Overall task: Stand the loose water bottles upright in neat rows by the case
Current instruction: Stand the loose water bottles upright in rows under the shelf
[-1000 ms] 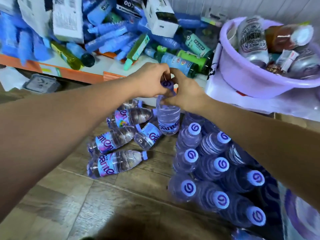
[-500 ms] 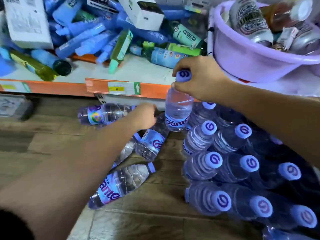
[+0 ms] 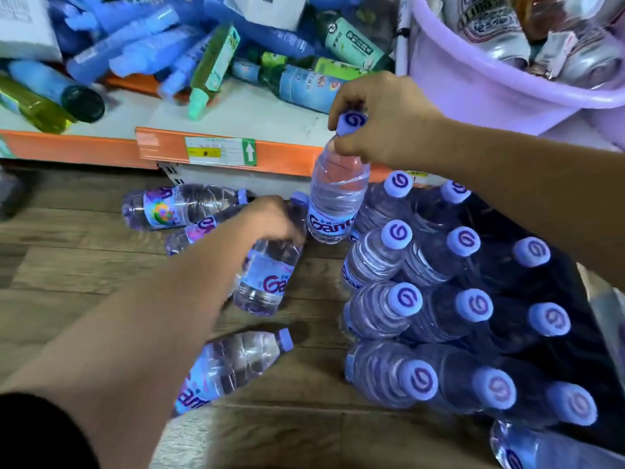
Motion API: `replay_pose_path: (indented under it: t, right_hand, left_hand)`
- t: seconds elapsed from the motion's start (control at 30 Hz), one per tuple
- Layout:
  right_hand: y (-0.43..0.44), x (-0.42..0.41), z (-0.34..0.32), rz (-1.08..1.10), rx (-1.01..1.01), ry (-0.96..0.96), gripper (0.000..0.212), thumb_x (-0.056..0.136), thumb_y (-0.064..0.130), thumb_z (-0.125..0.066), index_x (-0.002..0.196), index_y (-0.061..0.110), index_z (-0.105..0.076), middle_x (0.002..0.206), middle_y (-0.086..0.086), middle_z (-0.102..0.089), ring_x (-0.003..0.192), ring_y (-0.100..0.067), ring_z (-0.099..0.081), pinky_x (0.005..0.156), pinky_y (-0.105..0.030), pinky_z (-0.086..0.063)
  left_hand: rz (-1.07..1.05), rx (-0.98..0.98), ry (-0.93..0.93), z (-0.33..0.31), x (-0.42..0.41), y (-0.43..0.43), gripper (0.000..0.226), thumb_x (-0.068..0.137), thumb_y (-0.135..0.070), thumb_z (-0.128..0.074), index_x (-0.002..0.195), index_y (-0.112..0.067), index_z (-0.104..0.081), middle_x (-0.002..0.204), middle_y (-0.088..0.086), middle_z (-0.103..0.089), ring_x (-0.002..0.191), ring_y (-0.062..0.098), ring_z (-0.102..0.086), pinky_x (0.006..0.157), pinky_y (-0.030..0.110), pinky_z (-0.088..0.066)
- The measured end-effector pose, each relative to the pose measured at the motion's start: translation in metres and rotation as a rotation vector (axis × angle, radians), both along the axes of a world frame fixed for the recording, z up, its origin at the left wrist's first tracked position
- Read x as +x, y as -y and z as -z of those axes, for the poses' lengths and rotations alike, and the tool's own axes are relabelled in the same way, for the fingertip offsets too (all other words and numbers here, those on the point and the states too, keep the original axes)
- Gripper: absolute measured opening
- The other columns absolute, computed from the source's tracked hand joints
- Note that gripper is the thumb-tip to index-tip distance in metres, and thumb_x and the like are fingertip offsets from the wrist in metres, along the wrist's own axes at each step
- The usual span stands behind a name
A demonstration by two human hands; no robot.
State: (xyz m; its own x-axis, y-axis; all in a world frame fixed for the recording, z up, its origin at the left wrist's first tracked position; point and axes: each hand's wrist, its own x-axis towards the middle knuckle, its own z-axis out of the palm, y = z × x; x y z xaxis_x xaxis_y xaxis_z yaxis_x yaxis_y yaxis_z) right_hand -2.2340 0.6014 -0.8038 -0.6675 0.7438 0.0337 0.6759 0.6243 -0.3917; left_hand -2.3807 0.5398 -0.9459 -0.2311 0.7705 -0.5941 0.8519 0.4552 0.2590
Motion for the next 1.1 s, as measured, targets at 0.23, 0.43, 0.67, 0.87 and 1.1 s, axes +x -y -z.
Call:
replay_pose_path:
  t: [0.23, 0.43, 0.67, 0.87, 1.1]
  right_hand:
    - [0.013, -0.011, 0.036, 0.001, -0.084, 0.111, 0.024, 0.078, 0.019, -0.069, 0.101, 0.013, -0.068, 0.105, -0.002, -0.067, 0.091, -0.018, -0.059, 0.073, -0.022, -0.044]
    - [0.016, -0.012, 0.042, -0.001, -0.112, 0.205, 0.029, 0.083, 0.011, -0.062, 0.111, 0.009, -0.066, 0.118, -0.009, -0.064, 0.105, -0.025, -0.059, 0.079, -0.026, -0.045]
    - [0.021, -0.006, 0.046, 0.011, -0.067, 0.211, 0.027, 0.085, 0.007, -0.058, 0.112, 0.008, -0.063, 0.116, -0.014, -0.062, 0.109, -0.026, -0.053, 0.081, -0.031, -0.046]
    - [0.023, -0.001, 0.042, 0.015, -0.064, 0.243, 0.030, 0.088, 0.009, -0.058, 0.117, 0.009, -0.060, 0.101, -0.008, -0.051, 0.113, -0.025, -0.051, 0.085, -0.032, -0.046]
    - [0.023, -0.001, 0.042, 0.009, -0.077, 0.233, 0.030, 0.087, 0.010, -0.058, 0.116, 0.008, -0.061, 0.102, -0.007, -0.054, 0.113, -0.026, -0.052, 0.083, -0.031, -0.046]
  left_hand:
    - [-0.249, 0.207, 0.479, -0.028, -0.023, 0.035, 0.046, 0.071, -0.014, -0.076, 0.110, -0.020, -0.052, 0.086, 0.005, -0.061, 0.068, 0.017, -0.055, 0.060, 0.022, -0.045]
    - [0.146, 0.336, -0.011, -0.056, -0.009, 0.038, 0.048, 0.074, -0.047, -0.070, 0.108, -0.014, -0.064, 0.109, 0.009, -0.068, 0.101, 0.029, -0.060, 0.082, 0.031, -0.045]
    - [0.307, 0.491, -0.108, -0.078, 0.005, 0.047, 0.042, 0.075, -0.035, -0.072, 0.106, -0.010, -0.061, 0.107, 0.014, -0.062, 0.101, 0.030, -0.056, 0.076, 0.027, -0.036]
    - [0.325, 0.527, -0.094, -0.075, 0.020, 0.045, 0.041, 0.078, -0.033, -0.070, 0.110, -0.008, -0.060, 0.107, 0.017, -0.059, 0.100, 0.032, -0.054, 0.077, 0.028, -0.035]
    - [0.289, 0.610, -0.084, -0.072, 0.023, 0.050, 0.037, 0.076, -0.033, -0.072, 0.099, -0.006, -0.063, 0.097, 0.014, -0.062, 0.093, 0.030, -0.056, 0.077, 0.027, -0.036]
